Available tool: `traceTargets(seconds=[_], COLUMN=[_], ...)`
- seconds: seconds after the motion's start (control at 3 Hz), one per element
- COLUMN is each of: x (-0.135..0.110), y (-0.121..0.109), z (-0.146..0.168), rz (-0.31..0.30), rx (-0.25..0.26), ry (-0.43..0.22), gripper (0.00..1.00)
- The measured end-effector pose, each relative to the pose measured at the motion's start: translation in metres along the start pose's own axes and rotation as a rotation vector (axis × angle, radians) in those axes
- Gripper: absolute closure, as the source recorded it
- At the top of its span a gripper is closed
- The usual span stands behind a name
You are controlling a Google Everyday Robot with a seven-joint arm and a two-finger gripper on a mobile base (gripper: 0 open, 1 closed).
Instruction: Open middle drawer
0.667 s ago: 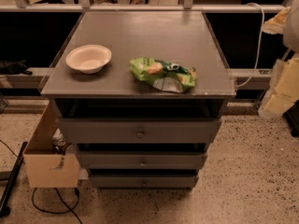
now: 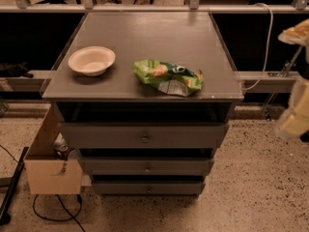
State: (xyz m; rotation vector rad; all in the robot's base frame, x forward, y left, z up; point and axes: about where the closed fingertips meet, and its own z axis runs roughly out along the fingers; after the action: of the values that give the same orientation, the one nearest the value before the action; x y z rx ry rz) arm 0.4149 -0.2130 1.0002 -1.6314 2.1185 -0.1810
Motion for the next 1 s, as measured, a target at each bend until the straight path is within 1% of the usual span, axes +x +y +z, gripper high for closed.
traceTargets(seconds=[0.33, 0.67, 1.0], x=[0.022, 0.041, 0.038], y=[0.035, 0.071, 0.099], z=[0.001, 0.026, 0.070], rz=[0.030, 0.072, 0.106], rx=[0.047, 0.036, -0.046], ry=[-0.088, -0.186, -0.314], gripper=[0.00, 0.00, 0.00])
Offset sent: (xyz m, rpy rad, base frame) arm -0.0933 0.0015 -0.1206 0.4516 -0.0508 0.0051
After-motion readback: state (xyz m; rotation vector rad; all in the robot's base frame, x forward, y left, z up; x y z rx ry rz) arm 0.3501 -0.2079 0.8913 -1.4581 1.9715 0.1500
